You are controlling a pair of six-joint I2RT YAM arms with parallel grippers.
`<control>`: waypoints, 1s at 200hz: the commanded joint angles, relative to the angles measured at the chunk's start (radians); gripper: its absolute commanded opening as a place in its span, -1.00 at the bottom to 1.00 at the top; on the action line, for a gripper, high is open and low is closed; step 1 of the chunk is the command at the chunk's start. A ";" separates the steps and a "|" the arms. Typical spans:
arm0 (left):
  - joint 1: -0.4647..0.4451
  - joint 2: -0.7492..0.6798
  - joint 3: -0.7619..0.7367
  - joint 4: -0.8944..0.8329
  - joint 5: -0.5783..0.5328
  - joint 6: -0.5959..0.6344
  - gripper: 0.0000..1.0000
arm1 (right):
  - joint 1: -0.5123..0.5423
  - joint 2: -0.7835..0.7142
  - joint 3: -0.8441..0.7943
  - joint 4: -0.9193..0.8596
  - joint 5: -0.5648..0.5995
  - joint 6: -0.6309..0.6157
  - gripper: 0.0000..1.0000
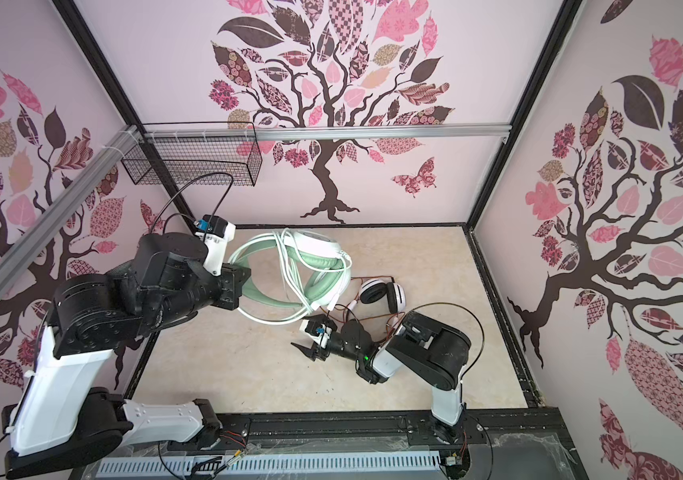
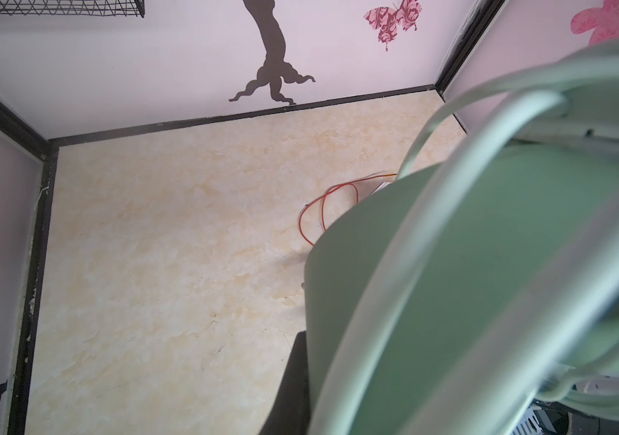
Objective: Wrap the headphones
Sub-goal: 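Grasp the mint-green cable just behind its plug with the right gripper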
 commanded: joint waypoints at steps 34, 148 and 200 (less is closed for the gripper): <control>0.000 -0.019 0.063 0.069 0.001 -0.020 -1.00 | -0.049 0.064 0.073 0.009 -0.071 0.013 0.51; 0.000 -0.013 0.082 0.062 -0.005 -0.016 -1.00 | -0.063 0.083 0.046 0.026 -0.224 0.065 -0.58; 0.000 -0.009 0.081 0.065 -0.003 -0.019 -1.00 | -0.062 0.063 -0.026 0.106 -0.227 0.115 -0.60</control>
